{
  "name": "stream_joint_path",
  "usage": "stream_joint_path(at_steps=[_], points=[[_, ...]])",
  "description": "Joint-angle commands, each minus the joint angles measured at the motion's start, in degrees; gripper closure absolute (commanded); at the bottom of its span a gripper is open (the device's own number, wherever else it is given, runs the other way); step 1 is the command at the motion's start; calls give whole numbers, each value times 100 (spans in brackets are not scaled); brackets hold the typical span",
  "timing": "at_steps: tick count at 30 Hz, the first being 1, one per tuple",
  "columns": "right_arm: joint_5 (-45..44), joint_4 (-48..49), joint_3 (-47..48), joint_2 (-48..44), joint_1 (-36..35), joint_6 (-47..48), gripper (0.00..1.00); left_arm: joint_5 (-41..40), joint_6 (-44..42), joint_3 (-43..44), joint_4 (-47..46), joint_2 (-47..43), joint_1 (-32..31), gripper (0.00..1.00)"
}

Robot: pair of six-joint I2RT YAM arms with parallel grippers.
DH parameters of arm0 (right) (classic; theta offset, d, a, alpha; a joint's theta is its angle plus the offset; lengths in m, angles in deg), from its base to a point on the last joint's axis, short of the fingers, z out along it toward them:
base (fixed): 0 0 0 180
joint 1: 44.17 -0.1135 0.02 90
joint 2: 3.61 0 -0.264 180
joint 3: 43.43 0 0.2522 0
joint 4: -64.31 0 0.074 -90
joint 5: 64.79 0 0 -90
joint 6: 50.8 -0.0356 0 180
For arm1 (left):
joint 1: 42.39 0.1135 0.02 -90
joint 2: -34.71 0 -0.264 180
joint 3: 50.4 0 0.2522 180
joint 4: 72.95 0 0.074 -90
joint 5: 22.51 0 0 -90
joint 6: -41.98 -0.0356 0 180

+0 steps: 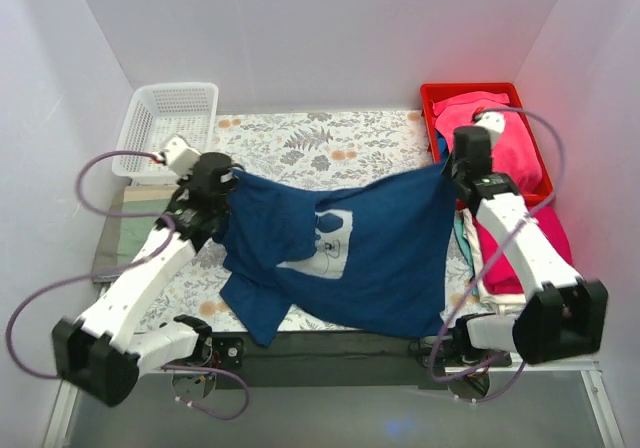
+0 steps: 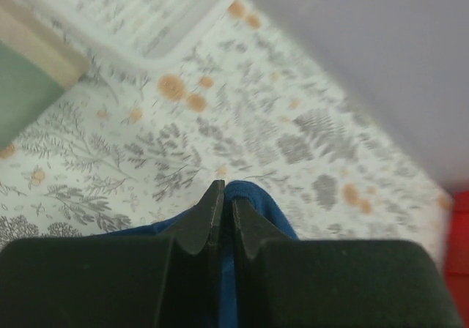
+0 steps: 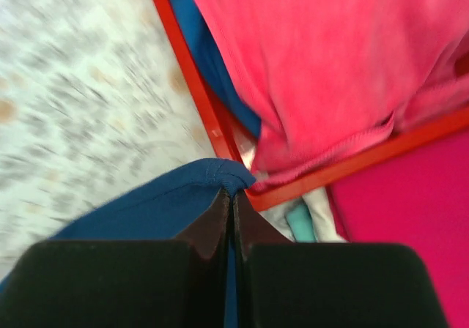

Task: Fold and stack the t-shirts
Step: Flatten out the tshirt

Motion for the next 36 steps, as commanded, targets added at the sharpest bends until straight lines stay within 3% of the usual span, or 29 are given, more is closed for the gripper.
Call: stream_joint_path(at_steps=[1, 6, 11, 16, 17, 21, 22, 26, 29, 34, 36], points=[[-370, 690, -211, 487, 80, -326, 99, -329, 710, -390, -910, 1110, 102, 100], [-501, 945, -36, 1402, 186, -265, 99, 39, 440, -119, -2133, 2815, 383, 100], [-405, 1016, 402, 1964, 379, -124, 99, 330, 125, 1039, -2389, 4388, 612, 100], [-317, 1024, 544, 2176, 511, -71, 99, 436, -439, 1797, -2609, 5155, 682, 98], [-256, 1024, 553, 2237, 555, -80, 99, 436, -492, 1868, -2610, 5235, 717, 81], [-142, 1033, 588, 2369, 608, -80, 99, 761, -913, 1947, -2820, 5087, 797, 39], [-115, 1033, 588, 2378, 625, -106, 99, 779, -949, 1948, -2786, 5008, 797, 37], [-1, 1033, 580, 2413, 634, -142, 99, 1277, -879, 1650, -2452, 4472, 797, 36], [-10, 1033, 553, 2413, 625, -142, 99, 1910, -678, 1079, -2004, 3910, 788, 46], [-1, 1024, 474, 2405, 625, -80, 99, 2809, -422, 498, -1145, 3373, 508, 72], [-1, 1007, 430, 2387, 625, -97, 99, 2870, -378, 331, -862, 3276, 288, 73]])
